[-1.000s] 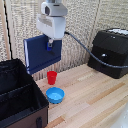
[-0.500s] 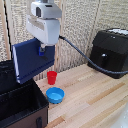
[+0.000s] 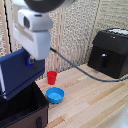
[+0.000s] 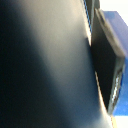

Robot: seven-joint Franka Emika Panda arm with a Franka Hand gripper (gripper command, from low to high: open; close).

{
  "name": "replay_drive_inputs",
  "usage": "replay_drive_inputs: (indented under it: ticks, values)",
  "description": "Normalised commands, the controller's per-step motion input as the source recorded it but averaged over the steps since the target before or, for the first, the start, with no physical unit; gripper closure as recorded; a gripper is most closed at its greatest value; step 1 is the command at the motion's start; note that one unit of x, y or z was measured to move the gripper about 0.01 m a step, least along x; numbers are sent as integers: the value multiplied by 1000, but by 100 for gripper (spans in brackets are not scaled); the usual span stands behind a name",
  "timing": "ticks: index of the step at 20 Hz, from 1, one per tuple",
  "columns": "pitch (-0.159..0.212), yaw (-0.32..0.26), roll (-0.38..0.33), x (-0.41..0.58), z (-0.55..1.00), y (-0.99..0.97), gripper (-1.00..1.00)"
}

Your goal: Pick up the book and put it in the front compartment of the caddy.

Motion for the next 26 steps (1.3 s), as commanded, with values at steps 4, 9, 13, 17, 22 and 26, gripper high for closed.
replay_drive_inputs:
  ticks: [4,9,13,17,22,26]
  values:
    - [11,-121,-15,336,-91,526,100]
    - [2,-134,0,354,-122,336,100]
    - [8,-194,0,331,-124,371,100]
    - [3,-177,0,278,-68,378,-100]
    - [95,-48,0,197,158,37,-100]
    - [139,-113,-5,170,516,-130,-100]
